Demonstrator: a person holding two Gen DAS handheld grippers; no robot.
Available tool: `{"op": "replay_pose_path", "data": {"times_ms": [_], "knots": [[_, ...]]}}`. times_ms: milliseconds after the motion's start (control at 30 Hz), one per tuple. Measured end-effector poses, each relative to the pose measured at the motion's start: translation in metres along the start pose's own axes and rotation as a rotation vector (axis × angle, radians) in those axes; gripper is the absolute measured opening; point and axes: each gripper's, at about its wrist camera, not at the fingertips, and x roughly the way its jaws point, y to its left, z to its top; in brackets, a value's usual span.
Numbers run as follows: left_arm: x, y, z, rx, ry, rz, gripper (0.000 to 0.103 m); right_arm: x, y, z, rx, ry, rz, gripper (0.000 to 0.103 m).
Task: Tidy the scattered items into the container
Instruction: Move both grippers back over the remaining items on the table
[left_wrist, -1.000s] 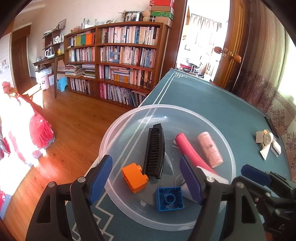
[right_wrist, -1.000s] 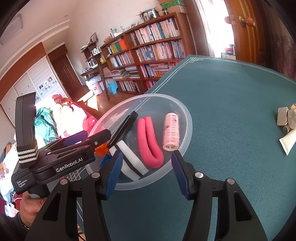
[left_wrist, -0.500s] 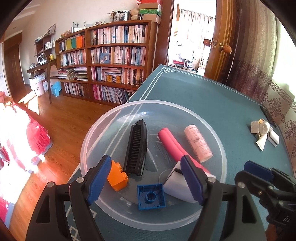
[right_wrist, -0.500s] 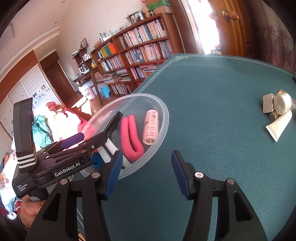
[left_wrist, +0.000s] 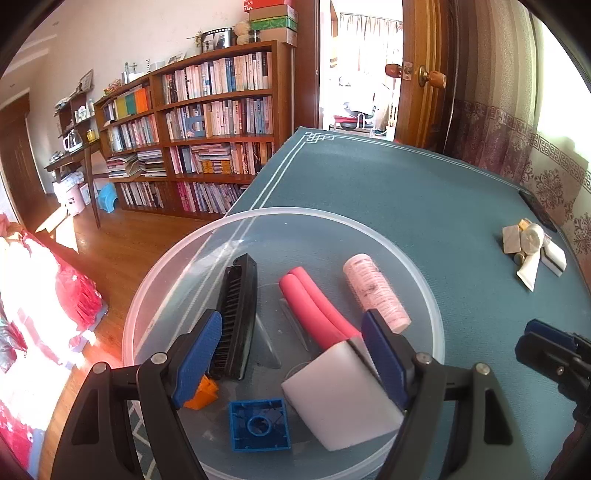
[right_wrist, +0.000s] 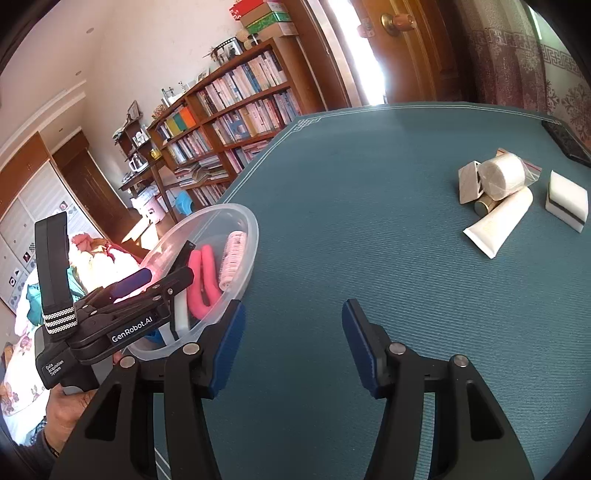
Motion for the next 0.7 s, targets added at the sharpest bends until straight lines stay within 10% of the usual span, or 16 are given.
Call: {"op": "replay_pose_path", "data": {"times_ms": [700], "knots": [[-0.014,-0.089,0.026,0.15,-0.025,-0.134,0.083,-0.037,-0.118,0.003,0.241,-0.069,-0.154,0.058]]}}
